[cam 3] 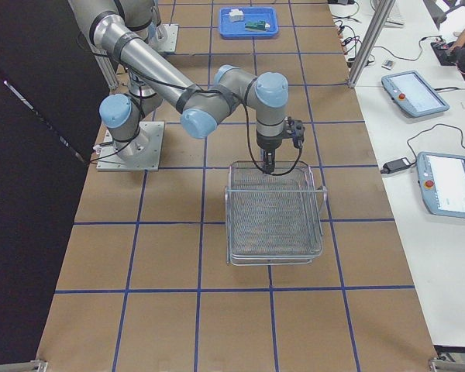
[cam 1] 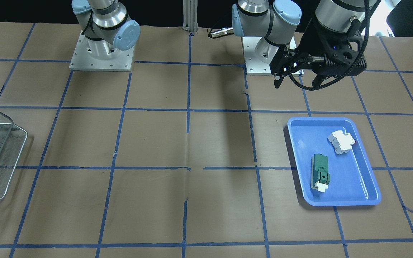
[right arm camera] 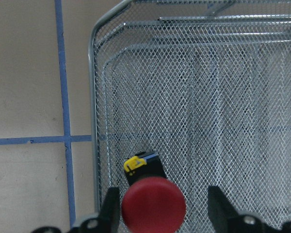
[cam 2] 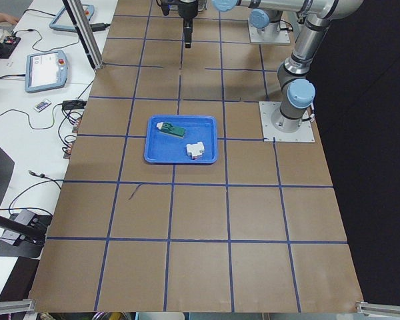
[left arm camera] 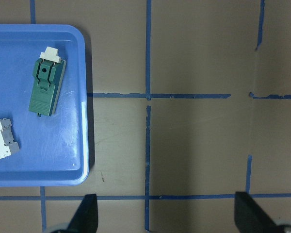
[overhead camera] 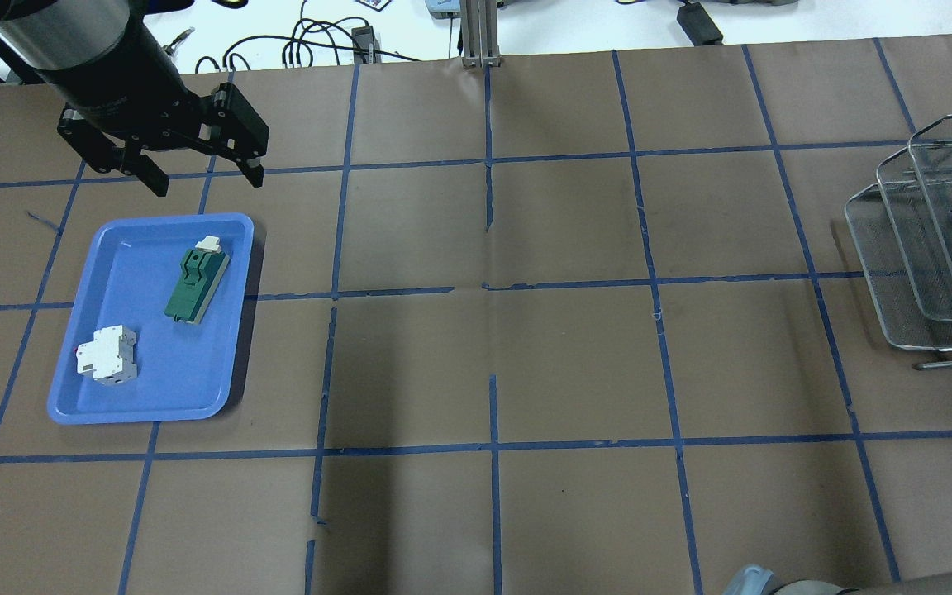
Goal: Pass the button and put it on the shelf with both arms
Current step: 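Open the right gripper and raise it away from the basket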
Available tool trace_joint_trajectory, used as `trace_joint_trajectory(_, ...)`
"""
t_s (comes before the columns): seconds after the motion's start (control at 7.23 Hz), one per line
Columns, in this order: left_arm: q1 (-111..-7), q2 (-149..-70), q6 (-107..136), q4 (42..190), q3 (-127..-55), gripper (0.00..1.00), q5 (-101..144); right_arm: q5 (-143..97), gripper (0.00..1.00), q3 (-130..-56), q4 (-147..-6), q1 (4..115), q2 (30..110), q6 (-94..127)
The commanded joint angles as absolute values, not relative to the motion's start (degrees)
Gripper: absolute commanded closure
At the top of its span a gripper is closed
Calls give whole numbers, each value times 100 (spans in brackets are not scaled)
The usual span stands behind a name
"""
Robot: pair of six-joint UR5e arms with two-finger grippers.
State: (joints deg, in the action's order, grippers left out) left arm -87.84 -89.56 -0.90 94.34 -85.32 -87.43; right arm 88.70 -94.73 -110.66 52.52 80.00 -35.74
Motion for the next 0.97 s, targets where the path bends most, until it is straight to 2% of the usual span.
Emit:
trace_joint_trajectory(0.0,-8780,-8947,-114,9422,-8543,0,-8728,8877,0,-9326,-10908,5317,8094,-3533)
trace_joint_trajectory(0.14,-8780,-8947,-114,9413,-8543,0,-8701,8799,0,-9073,-10385,5413,8225,-3525)
trace_joint_trajectory(0.41,-8780,-8947,-114,9413,-8543,0,-8692,8824,0,-8554,-9652,6340,8577,-2966)
trace_joint_trajectory(0.83,-8771,-8947,-132,9396,-8508,0,-8745,8833,0,-8543,-9659,8193,8824,-1194)
